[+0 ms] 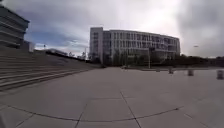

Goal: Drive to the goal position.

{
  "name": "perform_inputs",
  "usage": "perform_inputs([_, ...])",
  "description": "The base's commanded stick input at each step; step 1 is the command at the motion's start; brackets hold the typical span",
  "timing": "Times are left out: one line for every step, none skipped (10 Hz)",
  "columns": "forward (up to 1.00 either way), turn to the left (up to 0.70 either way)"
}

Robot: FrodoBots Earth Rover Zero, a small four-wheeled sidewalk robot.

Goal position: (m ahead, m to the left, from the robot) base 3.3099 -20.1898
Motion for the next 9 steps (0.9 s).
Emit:
perform_inputs([0.7, -0.07])
perform_inputs([0.7, -0.32])
perform_inputs([0.7, -0.33])
perform_inputs([0.7, -0.33])
perform_inputs([0.7, -0.33])
perform_inputs([0.7, -0.32])
perform_inputs([0.7, -0.32])
perform_inputs([0.7, -0.33])
perform_inputs([0.7, -0.33])
